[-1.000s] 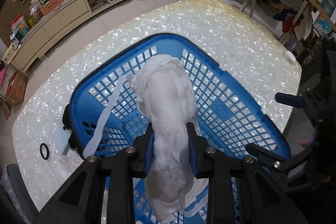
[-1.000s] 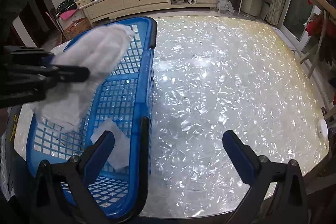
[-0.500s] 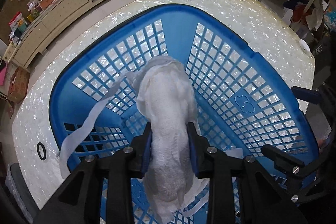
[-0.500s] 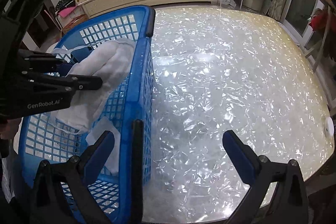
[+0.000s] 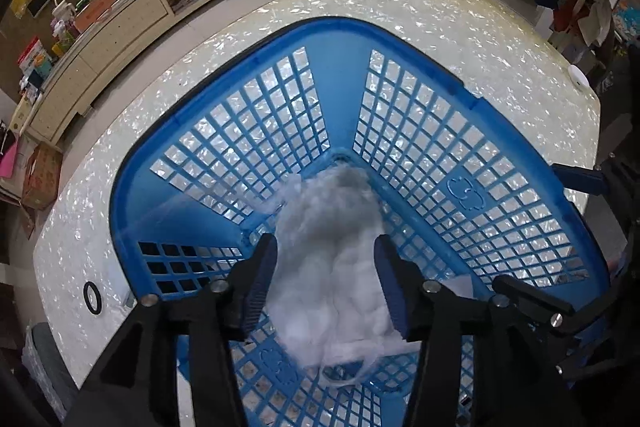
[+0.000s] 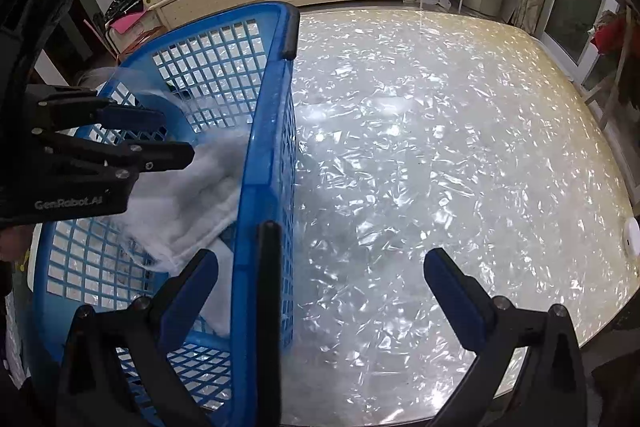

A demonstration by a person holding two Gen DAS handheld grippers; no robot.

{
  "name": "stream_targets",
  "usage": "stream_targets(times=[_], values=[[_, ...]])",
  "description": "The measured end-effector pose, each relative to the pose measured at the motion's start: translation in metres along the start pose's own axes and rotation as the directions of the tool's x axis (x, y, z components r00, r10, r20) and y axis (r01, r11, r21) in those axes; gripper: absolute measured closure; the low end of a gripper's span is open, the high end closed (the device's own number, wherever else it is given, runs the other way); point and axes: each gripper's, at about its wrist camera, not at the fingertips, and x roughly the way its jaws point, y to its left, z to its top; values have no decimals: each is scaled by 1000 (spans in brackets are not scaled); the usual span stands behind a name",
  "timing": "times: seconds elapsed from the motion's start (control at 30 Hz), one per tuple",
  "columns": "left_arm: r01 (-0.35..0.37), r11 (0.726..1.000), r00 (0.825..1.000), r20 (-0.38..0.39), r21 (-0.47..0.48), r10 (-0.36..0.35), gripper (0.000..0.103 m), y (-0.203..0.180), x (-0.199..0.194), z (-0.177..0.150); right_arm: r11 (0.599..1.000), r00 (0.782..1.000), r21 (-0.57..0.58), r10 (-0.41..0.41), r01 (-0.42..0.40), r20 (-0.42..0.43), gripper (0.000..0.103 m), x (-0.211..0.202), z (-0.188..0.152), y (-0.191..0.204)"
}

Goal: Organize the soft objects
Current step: 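Withdraw both tools from the basket back over the table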

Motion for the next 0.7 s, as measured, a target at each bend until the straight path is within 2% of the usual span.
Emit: stream_targets(times=[0.07, 0.13, 0.23, 0.5, 0.53, 0.63, 0.7], values=[[-7, 1000, 1000, 7, -2, 7, 45, 1, -7, -1, 1000, 1000, 7, 3, -3, 1, 0, -2, -1, 0], [-21, 1000, 999, 30, -4, 22, 44, 2, -17, -3, 1000, 1000, 12, 6, -6, 2, 0, -4, -2, 1], [-54, 998, 997, 52, -14, 55, 18, 3, -35, -10, 1000, 1000, 6, 2, -2, 7, 0, -11, -4, 5], [-29, 998, 987, 155, -55, 38, 15, 13, -99, -37, 1000, 998, -20, -21, 22, 56, 0, -50, -6, 20], [-34, 997, 984, 173, -64, 45, 14, 15, -110, -43, 999, 998, -26, -22, 24, 62, 0, -56, -5, 22], [-59, 995, 976, 207, -78, 74, 0, 18, -133, -58, 998, 996, -47, -25, 29, 82, 0, -70, -5, 32], [-78, 993, 969, 230, -84, 95, 0, 18, -147, -68, 997, 995, -68, -22, 29, 95, 0, -80, -6, 42]])
